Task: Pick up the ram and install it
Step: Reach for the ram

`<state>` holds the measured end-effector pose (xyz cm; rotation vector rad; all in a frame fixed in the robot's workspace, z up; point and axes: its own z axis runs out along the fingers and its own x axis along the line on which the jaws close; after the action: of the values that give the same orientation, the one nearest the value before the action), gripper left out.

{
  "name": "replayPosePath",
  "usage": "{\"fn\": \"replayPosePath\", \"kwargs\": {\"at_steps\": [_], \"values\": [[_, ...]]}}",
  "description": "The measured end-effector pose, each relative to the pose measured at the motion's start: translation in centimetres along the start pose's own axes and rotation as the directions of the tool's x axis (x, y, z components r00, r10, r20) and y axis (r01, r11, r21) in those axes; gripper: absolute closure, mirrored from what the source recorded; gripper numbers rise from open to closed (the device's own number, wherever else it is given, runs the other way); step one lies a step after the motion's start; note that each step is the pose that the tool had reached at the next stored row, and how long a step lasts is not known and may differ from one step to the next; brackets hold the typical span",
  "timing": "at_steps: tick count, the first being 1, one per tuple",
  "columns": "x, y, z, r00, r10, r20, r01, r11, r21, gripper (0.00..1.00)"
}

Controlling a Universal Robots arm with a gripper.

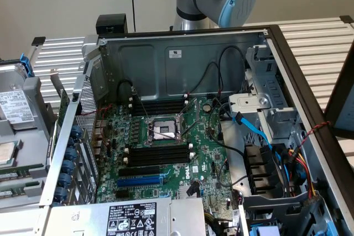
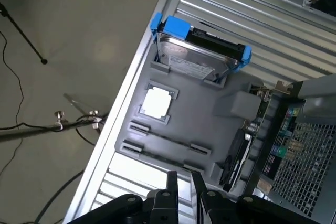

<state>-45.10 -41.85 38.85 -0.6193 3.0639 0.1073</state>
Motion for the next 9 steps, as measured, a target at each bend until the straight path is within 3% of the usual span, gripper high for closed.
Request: {"fn": "replayPosePath", "kwargs": {"at_steps": [5,9], "values": [[0.00,-0.01,0.01,0.9959,-0.091,-0.0025,0.091,0.9959,-0.0013,0.76],[0.00,-0.02,0.03,0.9865,-0.164,-0.0052,0.164,0.9865,-0.0029,0.76]]}}
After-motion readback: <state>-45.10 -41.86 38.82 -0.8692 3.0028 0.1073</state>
